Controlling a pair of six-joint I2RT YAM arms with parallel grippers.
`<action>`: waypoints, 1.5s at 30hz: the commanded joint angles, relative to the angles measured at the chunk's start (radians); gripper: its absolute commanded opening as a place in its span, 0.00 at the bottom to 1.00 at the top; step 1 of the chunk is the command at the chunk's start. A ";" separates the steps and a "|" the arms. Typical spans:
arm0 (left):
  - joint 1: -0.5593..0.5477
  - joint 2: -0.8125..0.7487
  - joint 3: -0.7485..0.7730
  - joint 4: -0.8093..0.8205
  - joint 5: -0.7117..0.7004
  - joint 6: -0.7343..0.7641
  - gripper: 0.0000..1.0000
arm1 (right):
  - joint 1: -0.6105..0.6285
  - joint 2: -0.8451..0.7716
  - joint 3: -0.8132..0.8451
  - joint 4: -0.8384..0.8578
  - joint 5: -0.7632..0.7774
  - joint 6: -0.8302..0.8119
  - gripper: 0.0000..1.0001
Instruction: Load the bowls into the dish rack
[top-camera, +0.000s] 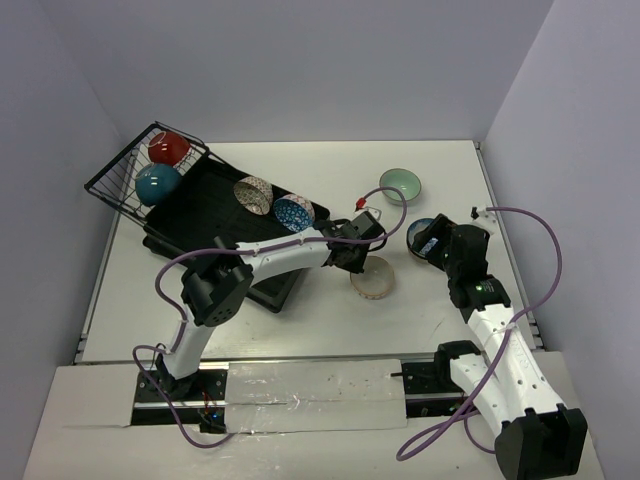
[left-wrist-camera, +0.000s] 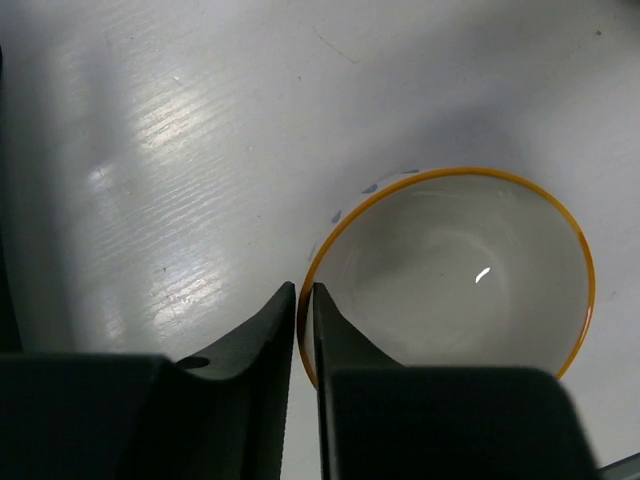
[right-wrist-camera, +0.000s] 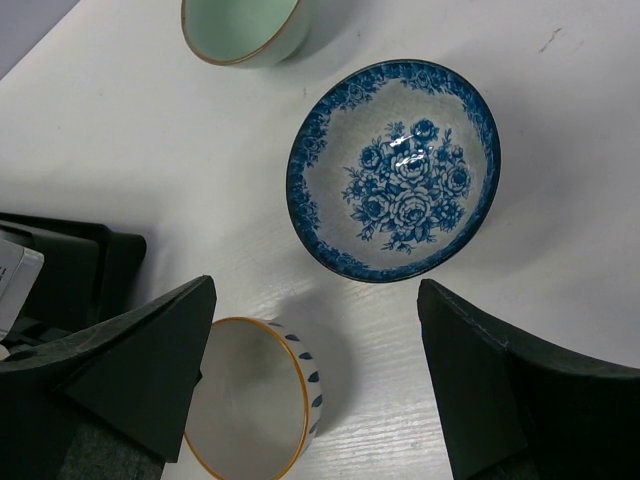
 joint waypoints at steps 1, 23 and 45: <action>0.002 -0.006 0.035 0.001 -0.019 0.006 0.16 | 0.010 0.000 -0.005 0.027 0.007 -0.010 0.89; 0.030 -0.731 -0.475 0.521 -0.509 0.751 0.00 | 0.022 -0.040 -0.013 0.030 0.006 -0.016 0.89; 0.453 -0.928 -1.137 1.561 -0.244 1.500 0.10 | 0.082 -0.060 -0.008 0.030 0.069 -0.024 0.91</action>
